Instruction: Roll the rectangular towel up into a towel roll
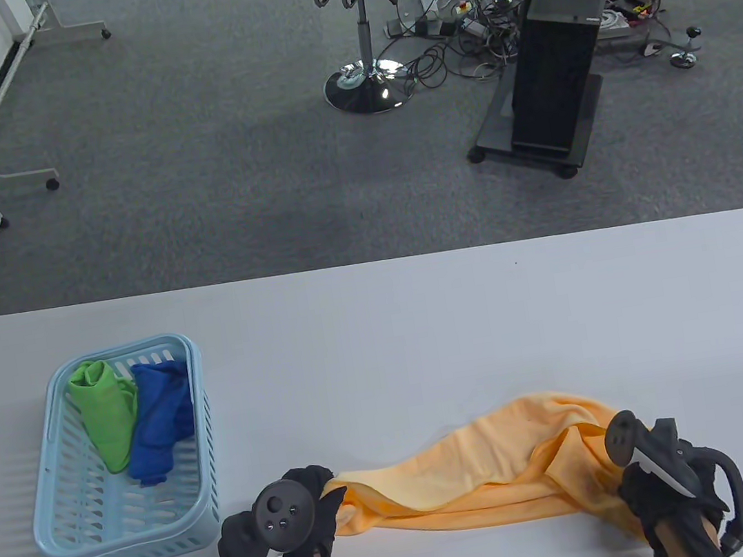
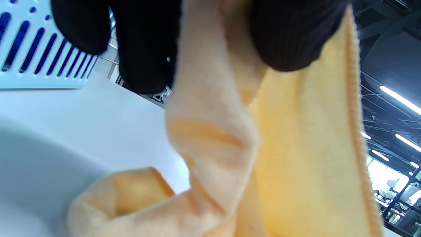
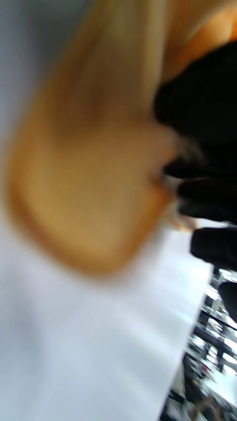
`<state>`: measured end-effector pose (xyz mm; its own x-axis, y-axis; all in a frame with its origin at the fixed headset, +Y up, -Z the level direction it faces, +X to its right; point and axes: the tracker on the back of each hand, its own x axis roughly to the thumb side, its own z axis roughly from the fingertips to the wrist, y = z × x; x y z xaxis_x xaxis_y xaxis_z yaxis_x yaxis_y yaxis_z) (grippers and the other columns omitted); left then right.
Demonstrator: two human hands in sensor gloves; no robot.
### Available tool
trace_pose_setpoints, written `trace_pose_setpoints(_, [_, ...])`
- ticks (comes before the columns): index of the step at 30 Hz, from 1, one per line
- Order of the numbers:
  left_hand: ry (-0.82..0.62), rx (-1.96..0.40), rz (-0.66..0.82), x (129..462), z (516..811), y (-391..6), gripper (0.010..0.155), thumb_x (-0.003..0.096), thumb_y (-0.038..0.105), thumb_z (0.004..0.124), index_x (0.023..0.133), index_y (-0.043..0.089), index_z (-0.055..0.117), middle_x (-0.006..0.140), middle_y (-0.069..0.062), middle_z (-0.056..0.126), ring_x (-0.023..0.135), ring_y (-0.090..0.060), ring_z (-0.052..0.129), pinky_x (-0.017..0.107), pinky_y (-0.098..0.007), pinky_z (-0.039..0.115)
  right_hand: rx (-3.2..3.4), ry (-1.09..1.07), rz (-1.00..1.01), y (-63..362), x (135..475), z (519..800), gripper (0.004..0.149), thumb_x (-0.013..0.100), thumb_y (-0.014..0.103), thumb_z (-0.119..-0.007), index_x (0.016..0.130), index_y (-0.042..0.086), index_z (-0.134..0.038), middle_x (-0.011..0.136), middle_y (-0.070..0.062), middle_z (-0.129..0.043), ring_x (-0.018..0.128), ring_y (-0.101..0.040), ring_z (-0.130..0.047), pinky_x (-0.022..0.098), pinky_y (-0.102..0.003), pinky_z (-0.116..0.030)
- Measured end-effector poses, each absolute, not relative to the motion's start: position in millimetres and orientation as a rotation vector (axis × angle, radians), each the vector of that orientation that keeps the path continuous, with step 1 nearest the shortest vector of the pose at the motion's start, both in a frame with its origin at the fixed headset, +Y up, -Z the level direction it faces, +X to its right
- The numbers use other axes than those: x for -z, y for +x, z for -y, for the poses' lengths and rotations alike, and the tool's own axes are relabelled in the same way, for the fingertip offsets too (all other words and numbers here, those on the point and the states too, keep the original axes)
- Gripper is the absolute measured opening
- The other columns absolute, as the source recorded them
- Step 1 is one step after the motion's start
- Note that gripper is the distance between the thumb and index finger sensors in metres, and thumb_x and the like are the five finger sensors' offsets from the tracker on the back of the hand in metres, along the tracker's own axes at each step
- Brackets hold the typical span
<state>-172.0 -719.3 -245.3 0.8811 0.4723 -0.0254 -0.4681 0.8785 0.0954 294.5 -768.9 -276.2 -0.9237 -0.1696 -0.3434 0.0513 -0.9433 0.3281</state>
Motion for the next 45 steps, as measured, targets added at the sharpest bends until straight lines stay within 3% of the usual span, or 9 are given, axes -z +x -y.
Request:
trace_pose_setpoints(5, [0.082,-0.487,-0.028,245.3,716.7,-169.9,0.045,0.0391,0.047,0.080,0.071,0.021,0.096,0.078,-0.010,0.101,0.078,-0.038,0.095,0.060,-0.063,0.068,3.019,0.615,0.451,307.4,275.5,757.8,0.044,0.029,0.034,-0.084,0.071,0.019,-0.089,0.094,-0.009,-0.071,0.094,-0.038,-0.065,0.069,-0.065,-0.045])
trace_pose_setpoints(11, [0.098,-0.471,0.015,244.6,702.7,-156.4,0.045,0.0416,0.046,0.076,0.074,0.020,0.095,0.081,-0.011,0.099,0.080,-0.039,0.093,0.061,-0.064,0.068,3.178,0.729,0.209,314.5,263.9,723.8,0.044,0.030,0.033,-0.083,0.070,0.017,-0.090,0.091,-0.010,-0.075,0.091,-0.038,-0.070,0.068,-0.065,-0.048])
trace_pose_setpoints(16, [0.021,-0.424,0.027,252.0,688.3,-133.9,0.045,0.0452,0.040,0.071,0.082,0.019,0.088,0.089,-0.013,0.092,0.084,-0.041,0.089,0.062,-0.065,0.066,3.170,0.630,0.122,297.7,264.2,704.6,0.043,0.031,0.032,-0.082,0.069,0.017,-0.094,0.090,-0.010,-0.077,0.089,-0.038,-0.072,0.068,-0.065,-0.049])
trace_pose_setpoints(20, [-0.125,-0.397,0.038,262.4,662.1,-116.4,0.049,0.0474,0.035,0.067,0.092,0.017,0.075,0.099,-0.016,0.078,0.091,-0.044,0.079,0.063,-0.068,0.061,3.098,0.578,0.104,282.0,271.7,679.9,0.044,0.031,0.033,-0.082,0.070,0.016,-0.093,0.090,-0.009,-0.077,0.089,-0.037,-0.073,0.068,-0.065,-0.050])
trace_pose_setpoints(24, [-0.045,-0.269,0.022,263.0,625.8,-113.8,0.047,0.0467,0.037,0.069,0.091,0.025,0.076,0.098,-0.013,0.079,0.091,-0.041,0.080,0.065,-0.067,0.060,3.117,0.578,0.011,281.6,274.1,657.5,0.046,0.032,0.031,-0.083,0.073,0.010,-0.088,0.092,-0.010,-0.073,0.090,-0.037,-0.071,0.069,-0.065,-0.049])
trace_pose_setpoints(30, [0.065,-0.207,-0.051,272.5,569.9,-138.5,0.043,0.0408,0.037,0.084,0.083,0.029,0.085,0.084,-0.008,0.091,0.082,-0.037,0.090,0.063,-0.064,0.066,3.079,0.607,-0.022,291.8,283.3,624.0,0.047,0.032,0.031,-0.084,0.074,0.010,-0.085,0.093,-0.011,-0.070,0.090,-0.037,-0.071,0.069,-0.065,-0.049])
trace_pose_setpoints(33, [0.167,-0.006,-0.094,278.2,549.1,-154.0,0.040,0.0350,0.041,0.091,0.072,0.028,0.091,0.075,-0.004,0.099,0.080,-0.034,0.094,0.063,-0.062,0.068,2.977,0.639,-0.036,295.5,289.3,613.4,0.047,0.032,0.031,-0.084,0.074,0.010,-0.085,0.092,-0.010,-0.072,0.089,-0.037,-0.073,0.069,-0.064,-0.051])
trace_pose_setpoints(40, [0.083,0.000,-0.236,283.3,536.3,-209.7,0.039,0.0358,0.048,0.087,0.058,0.020,0.102,0.077,-0.007,0.101,0.081,-0.036,0.094,0.063,-0.062,0.068,2.724,0.653,-0.035,301.0,302.9,612.0,0.047,0.032,0.032,-0.083,0.074,0.011,-0.085,0.091,-0.010,-0.074,0.087,-0.035,-0.076,0.068,-0.063,-0.053])
trace_pose_setpoints(45, [0.052,-0.078,-0.347,282.4,540.7,-251.6,0.042,0.0374,0.047,0.082,0.061,0.021,0.105,0.079,-0.010,0.101,0.082,-0.039,0.092,0.064,-0.064,0.066,2.601,0.716,-0.017,314.2,308.7,611.1,0.047,0.032,0.032,-0.083,0.074,0.010,-0.085,0.093,-0.010,-0.072,0.089,-0.036,-0.072,0.069,-0.063,-0.052])
